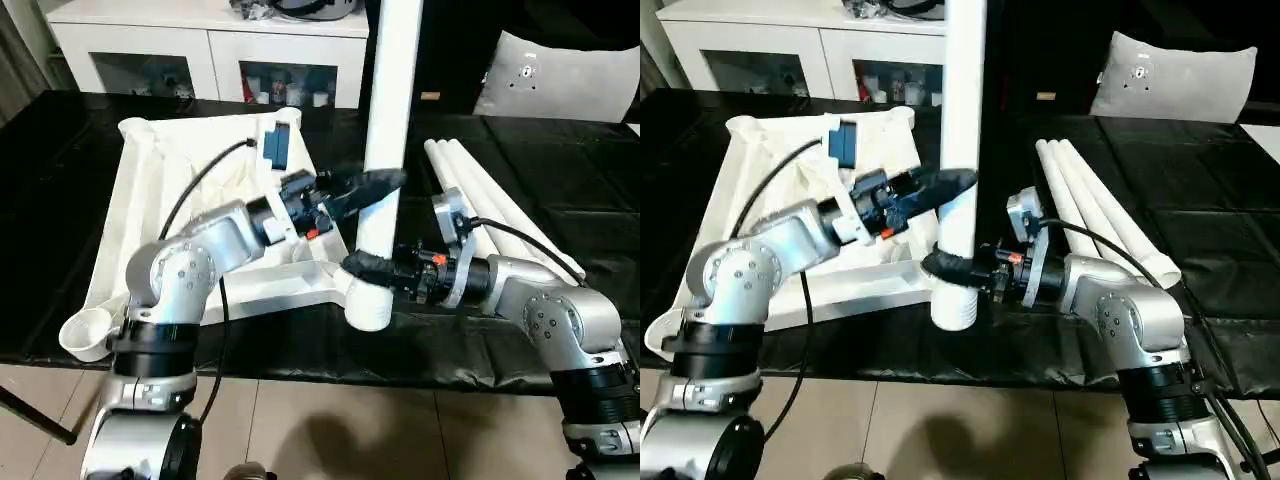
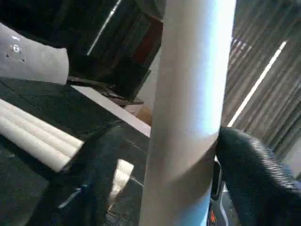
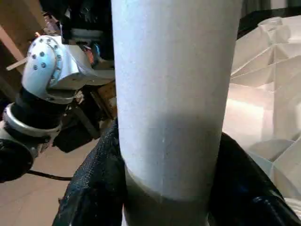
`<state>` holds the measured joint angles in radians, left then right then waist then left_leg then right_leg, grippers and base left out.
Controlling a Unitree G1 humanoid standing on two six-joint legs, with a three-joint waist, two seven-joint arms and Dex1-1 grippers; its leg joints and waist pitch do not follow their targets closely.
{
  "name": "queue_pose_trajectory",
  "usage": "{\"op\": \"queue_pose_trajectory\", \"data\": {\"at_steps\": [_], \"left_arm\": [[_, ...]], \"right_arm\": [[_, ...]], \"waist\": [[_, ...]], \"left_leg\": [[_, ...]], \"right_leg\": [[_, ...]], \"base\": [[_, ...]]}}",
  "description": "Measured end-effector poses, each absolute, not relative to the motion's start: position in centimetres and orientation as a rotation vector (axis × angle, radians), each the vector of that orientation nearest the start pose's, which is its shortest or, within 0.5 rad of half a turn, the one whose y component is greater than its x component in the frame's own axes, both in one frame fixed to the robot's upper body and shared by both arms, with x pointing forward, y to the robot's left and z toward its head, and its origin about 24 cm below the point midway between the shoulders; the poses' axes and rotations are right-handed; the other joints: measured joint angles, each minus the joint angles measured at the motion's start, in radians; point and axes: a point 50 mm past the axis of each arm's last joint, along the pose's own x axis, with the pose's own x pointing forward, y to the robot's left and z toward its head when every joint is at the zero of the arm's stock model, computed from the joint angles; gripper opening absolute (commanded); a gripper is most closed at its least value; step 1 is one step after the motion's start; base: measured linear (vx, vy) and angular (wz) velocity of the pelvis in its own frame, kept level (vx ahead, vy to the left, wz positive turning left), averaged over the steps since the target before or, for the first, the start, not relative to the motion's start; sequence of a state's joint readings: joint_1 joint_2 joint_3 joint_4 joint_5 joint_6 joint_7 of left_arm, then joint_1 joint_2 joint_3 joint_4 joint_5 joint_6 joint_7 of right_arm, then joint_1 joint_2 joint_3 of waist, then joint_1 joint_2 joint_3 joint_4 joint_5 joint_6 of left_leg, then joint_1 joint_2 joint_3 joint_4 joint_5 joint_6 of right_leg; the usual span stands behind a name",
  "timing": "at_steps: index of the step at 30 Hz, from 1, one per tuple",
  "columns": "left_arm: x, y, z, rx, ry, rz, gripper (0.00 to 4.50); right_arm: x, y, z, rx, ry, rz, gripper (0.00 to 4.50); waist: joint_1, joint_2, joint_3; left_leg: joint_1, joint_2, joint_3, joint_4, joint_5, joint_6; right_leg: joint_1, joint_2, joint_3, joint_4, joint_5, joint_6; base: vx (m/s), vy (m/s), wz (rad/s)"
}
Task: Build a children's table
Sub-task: Pick table leg
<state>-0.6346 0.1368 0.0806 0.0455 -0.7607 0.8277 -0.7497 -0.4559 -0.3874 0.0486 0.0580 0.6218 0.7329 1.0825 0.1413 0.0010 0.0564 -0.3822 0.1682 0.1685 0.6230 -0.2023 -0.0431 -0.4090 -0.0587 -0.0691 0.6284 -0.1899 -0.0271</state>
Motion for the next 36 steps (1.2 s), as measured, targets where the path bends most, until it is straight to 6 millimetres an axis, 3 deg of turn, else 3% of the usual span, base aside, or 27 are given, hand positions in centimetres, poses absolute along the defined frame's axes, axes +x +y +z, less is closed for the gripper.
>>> {"op": "queue_pose_trajectory", "data": {"at_steps": [4,7,11,12,16,18,36], "left_arm": [[30.96,8.37,17.33,-0.563,0.077,-1.242,3.04],[30.86,8.4,17.34,-0.564,0.073,-1.247,2.65],[30.79,8.4,17.34,-0.571,0.07,-1.256,2.58],[30.8,8.4,17.35,-0.571,0.07,-1.256,2.25],[30.79,8.41,17.38,-0.574,0.066,-1.257,2.21],[30.77,8.36,17.36,-0.578,0.065,-1.259,1.93],[31.01,8.53,17.0,-0.548,0.063,-1.212,1.79]], "right_arm": [[28.76,-13.27,11.85,0.338,0.274,1.333,1.88],[28.73,-13.24,11.84,0.338,0.275,1.339,1.88],[28.74,-13.26,11.78,0.34,0.278,1.338,1.88],[28.74,-13.25,11.77,0.34,0.278,1.338,1.88],[28.74,-13.26,11.74,0.339,0.281,1.338,1.88],[28.75,-13.27,11.74,0.337,0.281,1.337,1.88],[29.15,-12.99,11.21,0.311,0.28,1.301,1.87]], "waist": [[0.0,0.0,0.0],[0.0,0.0,0.0],[0.0,0.0,0.0],[0.0,0.0,0.0],[0.0,0.0,0.0],[0.0,0.0,0.0],[0.0,0.0,0.0]], "left_leg": [[0.0,0.0,0.0,0.0,0.0,0.0],[0.0,0.0,0.0,0.0,0.0,0.0],[0.0,0.0,0.0,0.0,0.0,0.0],[0.0,0.0,0.0,0.0,0.0,0.0],[0.0,0.0,0.0,0.0,0.0,0.0],[0.0,0.0,0.0,0.0,0.0,0.0],[0.0,0.0,0.0,0.0,0.0,0.0]], "right_leg": [[0.0,0.0,0.0,0.0,0.0,0.0],[0.0,0.0,0.0,0.0,0.0,0.0],[0.0,0.0,0.0,0.0,0.0,0.0],[0.0,0.0,0.0,0.0,0.0,0.0],[0.0,0.0,0.0,0.0,0.0,0.0],[0.0,0.0,0.0,0.0,0.0,0.0],[0.0,0.0,0.0,0.0,0.0,0.0]], "base": [[0.0,0.0,0.0],[0.0,0.0,0.0],[0.0,0.0,0.0],[0.0,0.0,0.0],[0.0,0.0,0.0],[0.0,0.0,0.0],[0.0,0.0,0.0]]}}
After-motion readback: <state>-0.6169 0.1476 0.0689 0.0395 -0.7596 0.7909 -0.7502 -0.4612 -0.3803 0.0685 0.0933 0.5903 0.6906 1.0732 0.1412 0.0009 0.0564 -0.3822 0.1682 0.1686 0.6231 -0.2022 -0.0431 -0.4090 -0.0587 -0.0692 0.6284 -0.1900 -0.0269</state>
